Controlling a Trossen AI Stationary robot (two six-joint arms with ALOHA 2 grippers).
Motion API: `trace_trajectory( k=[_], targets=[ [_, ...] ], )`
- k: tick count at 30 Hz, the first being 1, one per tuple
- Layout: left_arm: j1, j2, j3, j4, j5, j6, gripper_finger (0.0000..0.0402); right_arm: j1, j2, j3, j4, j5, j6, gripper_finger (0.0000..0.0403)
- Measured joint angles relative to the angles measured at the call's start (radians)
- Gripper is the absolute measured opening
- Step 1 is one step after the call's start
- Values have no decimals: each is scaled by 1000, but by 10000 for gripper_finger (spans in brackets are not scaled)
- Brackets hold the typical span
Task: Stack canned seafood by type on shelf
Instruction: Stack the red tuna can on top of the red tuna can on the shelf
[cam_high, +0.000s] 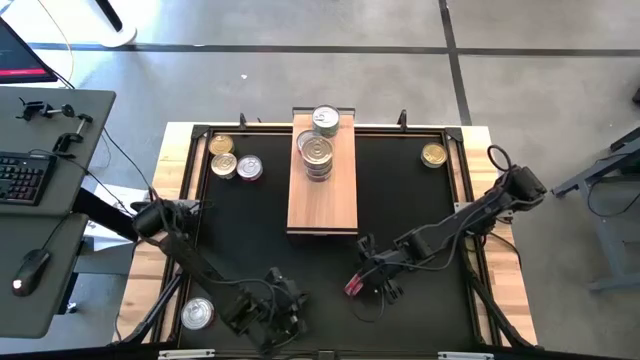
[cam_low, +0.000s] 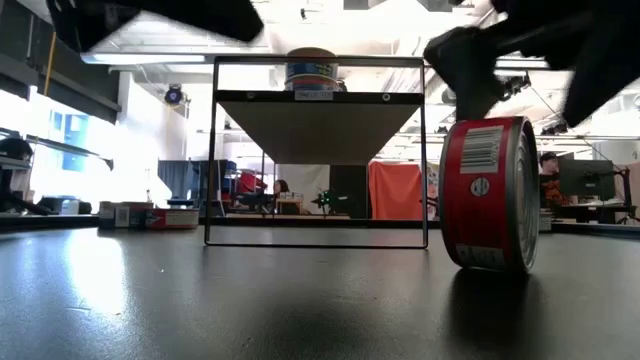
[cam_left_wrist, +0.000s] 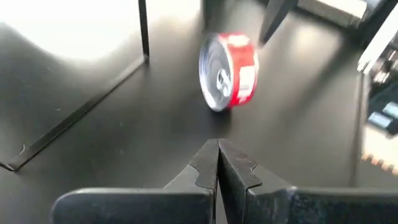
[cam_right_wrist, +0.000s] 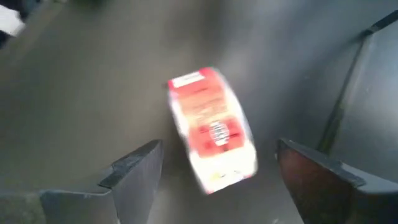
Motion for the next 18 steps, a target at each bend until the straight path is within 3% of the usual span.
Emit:
trace_trajectory(
  k=[3, 12, 15, 18],
  targets=[
    [-12, -9, 1, 1, -56, -31, 0, -5, 24, 0, 17, 28, -23, 305],
    [16, -41, 0, 30, -54, -30, 0, -3, 104, 0, 53, 0, 5, 299],
    [32, -106, 1, 33, -90, 18, 0, -3, 117, 0, 81, 22, 54, 269],
    [46, -172, 1, 22, -124, 134, 0, -3, 119, 0, 104, 51, 73, 212]
  ],
)
